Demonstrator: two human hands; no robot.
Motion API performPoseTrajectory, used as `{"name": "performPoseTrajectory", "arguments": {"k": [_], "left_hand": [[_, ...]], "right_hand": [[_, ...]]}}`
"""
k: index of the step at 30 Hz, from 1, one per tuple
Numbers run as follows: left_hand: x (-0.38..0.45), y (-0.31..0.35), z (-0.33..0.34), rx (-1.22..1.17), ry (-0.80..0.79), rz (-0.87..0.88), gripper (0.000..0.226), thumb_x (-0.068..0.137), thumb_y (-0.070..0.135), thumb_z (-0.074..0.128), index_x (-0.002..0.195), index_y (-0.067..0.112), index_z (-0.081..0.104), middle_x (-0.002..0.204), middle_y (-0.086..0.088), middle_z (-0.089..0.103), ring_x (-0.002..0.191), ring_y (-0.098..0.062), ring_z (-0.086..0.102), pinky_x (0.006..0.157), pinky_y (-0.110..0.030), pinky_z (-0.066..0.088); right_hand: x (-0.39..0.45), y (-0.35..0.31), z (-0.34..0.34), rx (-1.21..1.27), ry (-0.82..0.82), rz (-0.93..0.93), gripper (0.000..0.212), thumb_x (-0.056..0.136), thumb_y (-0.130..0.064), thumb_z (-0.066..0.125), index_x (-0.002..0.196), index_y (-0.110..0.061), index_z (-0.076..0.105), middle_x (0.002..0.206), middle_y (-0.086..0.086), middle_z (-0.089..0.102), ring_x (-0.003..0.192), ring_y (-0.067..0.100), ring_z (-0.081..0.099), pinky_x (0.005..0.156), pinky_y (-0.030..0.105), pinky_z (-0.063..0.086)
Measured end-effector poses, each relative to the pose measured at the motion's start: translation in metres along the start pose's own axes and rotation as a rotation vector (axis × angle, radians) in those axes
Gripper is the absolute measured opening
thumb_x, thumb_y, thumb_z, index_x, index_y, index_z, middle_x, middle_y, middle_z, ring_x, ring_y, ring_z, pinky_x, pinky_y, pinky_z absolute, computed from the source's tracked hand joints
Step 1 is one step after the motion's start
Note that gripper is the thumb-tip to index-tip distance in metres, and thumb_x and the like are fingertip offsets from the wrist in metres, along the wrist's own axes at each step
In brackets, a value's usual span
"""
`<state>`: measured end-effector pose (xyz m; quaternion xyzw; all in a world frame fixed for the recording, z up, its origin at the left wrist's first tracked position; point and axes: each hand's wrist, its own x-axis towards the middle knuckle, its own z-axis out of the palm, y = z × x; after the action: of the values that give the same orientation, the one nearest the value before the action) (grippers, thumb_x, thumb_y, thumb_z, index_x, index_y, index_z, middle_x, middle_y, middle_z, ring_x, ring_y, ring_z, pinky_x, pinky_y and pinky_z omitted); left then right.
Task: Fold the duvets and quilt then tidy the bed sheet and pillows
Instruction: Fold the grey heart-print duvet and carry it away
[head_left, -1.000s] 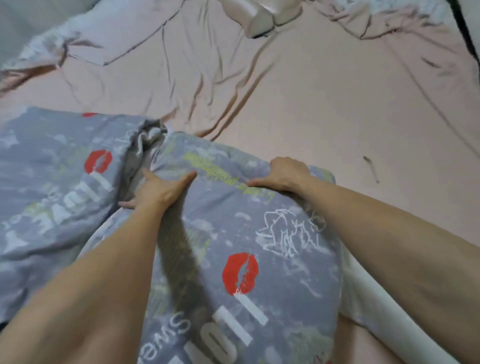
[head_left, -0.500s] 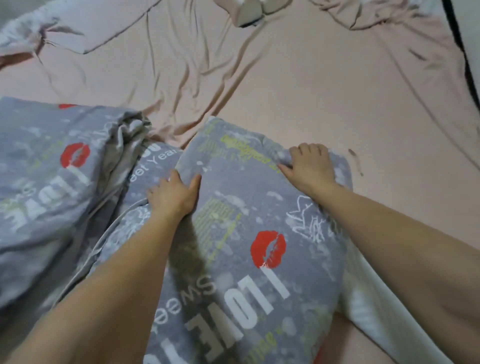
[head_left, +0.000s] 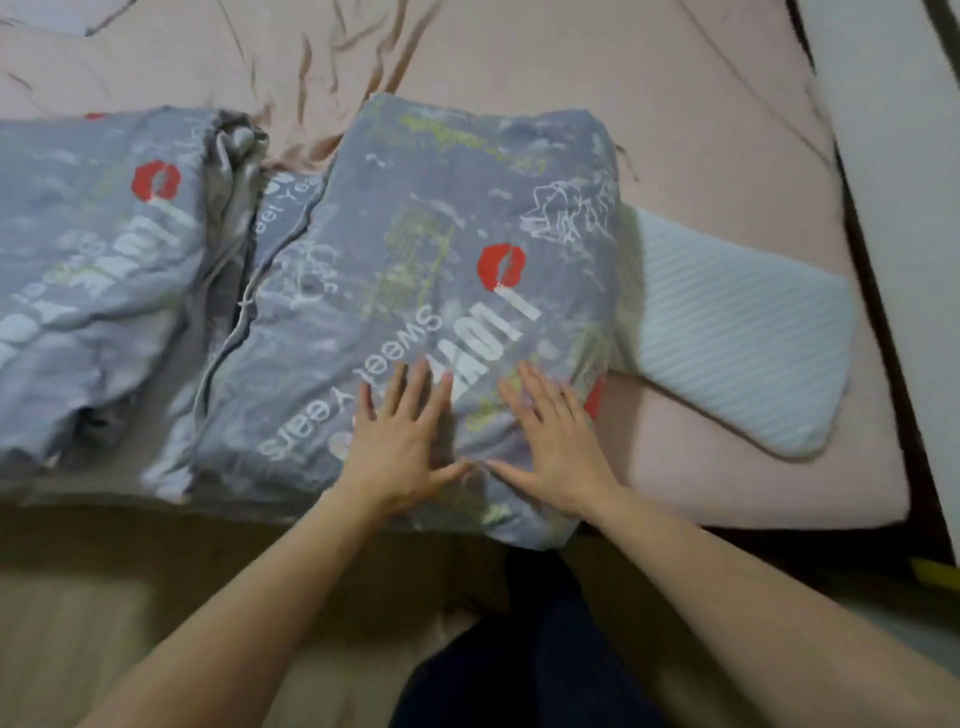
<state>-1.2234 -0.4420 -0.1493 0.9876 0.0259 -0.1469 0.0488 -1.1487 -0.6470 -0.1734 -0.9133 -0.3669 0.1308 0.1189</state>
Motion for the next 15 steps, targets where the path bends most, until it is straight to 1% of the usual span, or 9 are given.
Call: {"name": "performPoseTrajectory", "arguments": {"k": [2, 3, 4, 6, 8, 9, 11, 13, 15], "left_hand": [[-0.026, 0.007, 0.021, 0.164, 0.033, 0.217, 0.113, 0.059, 0.078, 0.055, 0.152, 0.02, 0.026, 0.158, -0.015, 0.021, 0.144, -0.037, 0.021, 0.107, -0.068, 0.019], [-0.036, 0.007, 0.033, 0.247, 0.064, 0.271, 0.111, 0.058, 0.066, 0.066, 0.152, 0.02, 0.027, 0.157, -0.015, 0.021, 0.143, -0.037, 0.023, 0.107, -0.069, 0.019], [-0.041, 0.005, 0.041, 0.306, 0.108, 0.293, 0.103, 0.063, 0.05, 0.069, 0.152, 0.021, 0.025, 0.158, -0.016, 0.019, 0.144, -0.037, 0.023, 0.107, -0.069, 0.018], [-0.037, 0.002, 0.049, 0.381, 0.209, 0.286, 0.082, 0.076, 0.027, 0.05, 0.153, 0.022, 0.02, 0.158, -0.016, 0.019, 0.144, -0.038, 0.021, 0.107, -0.07, 0.016], [-0.019, -0.001, 0.05, 0.42, 0.233, 0.293, 0.075, 0.078, 0.022, 0.035, 0.152, 0.021, 0.021, 0.156, -0.016, 0.024, 0.142, -0.039, 0.026, 0.106, -0.071, 0.018], [-0.007, -0.004, 0.047, 0.42, 0.237, 0.31, 0.075, 0.077, 0.023, 0.039, 0.151, 0.021, 0.025, 0.154, -0.015, 0.029, 0.14, -0.039, 0.03, 0.105, -0.071, 0.021], [0.014, -0.008, 0.038, 0.389, 0.264, 0.338, 0.087, 0.065, 0.023, 0.065, 0.147, 0.021, 0.036, 0.149, -0.012, 0.04, 0.135, -0.038, 0.04, 0.103, -0.069, 0.024], [0.027, -0.008, 0.031, 0.321, 0.347, 0.33, 0.093, 0.058, 0.022, 0.075, 0.144, 0.019, 0.041, 0.145, -0.008, 0.047, 0.133, -0.037, 0.043, 0.105, -0.066, 0.024], [0.025, -0.003, 0.035, 0.271, 0.497, 0.349, 0.078, 0.07, 0.018, 0.067, 0.144, 0.018, 0.041, 0.145, -0.007, 0.047, 0.135, -0.035, 0.04, 0.109, -0.064, 0.022]], "right_hand": [[-0.052, -0.008, 0.024, -0.107, -0.003, -0.01, 0.11, 0.069, -0.078, 0.051, 0.154, -0.02, 0.014, 0.16, 0.012, 0.009, 0.147, 0.027, 0.01, 0.115, 0.053, 0.012], [-0.074, -0.013, 0.039, -0.154, -0.032, 0.031, 0.12, 0.062, -0.078, 0.059, 0.154, -0.02, 0.009, 0.16, 0.013, 0.006, 0.147, 0.029, 0.009, 0.114, 0.057, 0.014], [-0.088, -0.02, 0.051, -0.157, -0.055, 0.103, 0.128, 0.055, -0.076, 0.066, 0.154, -0.021, 0.006, 0.16, 0.015, 0.004, 0.147, 0.031, 0.008, 0.113, 0.059, 0.015], [-0.091, -0.031, 0.071, -0.144, -0.049, 0.246, 0.134, 0.049, -0.067, 0.075, 0.154, -0.02, 0.007, 0.159, 0.018, 0.006, 0.146, 0.035, 0.01, 0.113, 0.061, 0.015], [-0.072, -0.035, 0.078, -0.127, 0.045, 0.285, 0.122, 0.053, -0.047, 0.08, 0.152, -0.016, 0.017, 0.155, 0.021, 0.02, 0.143, 0.037, 0.022, 0.111, 0.058, 0.024], [-0.059, -0.029, 0.077, -0.074, 0.121, 0.293, 0.107, 0.058, -0.032, 0.078, 0.15, -0.015, 0.026, 0.152, 0.02, 0.03, 0.14, 0.036, 0.031, 0.108, 0.054, 0.032], [-0.028, -0.007, 0.063, 0.174, 0.184, 0.335, 0.078, 0.068, -0.012, 0.068, 0.143, -0.017, 0.043, 0.144, 0.013, 0.046, 0.131, 0.03, 0.045, 0.103, 0.04, 0.041], [-0.005, 0.014, 0.041, 0.374, 0.21, 0.377, 0.058, 0.073, -0.009, 0.059, 0.129, -0.022, 0.056, 0.123, 0.01, 0.063, 0.113, 0.03, 0.058, 0.09, 0.034, 0.046], [0.009, 0.026, 0.025, 0.418, 0.245, 0.384, 0.044, 0.074, -0.011, 0.053, 0.115, -0.023, 0.063, 0.105, 0.01, 0.07, 0.099, 0.032, 0.063, 0.077, 0.033, 0.047]]}}
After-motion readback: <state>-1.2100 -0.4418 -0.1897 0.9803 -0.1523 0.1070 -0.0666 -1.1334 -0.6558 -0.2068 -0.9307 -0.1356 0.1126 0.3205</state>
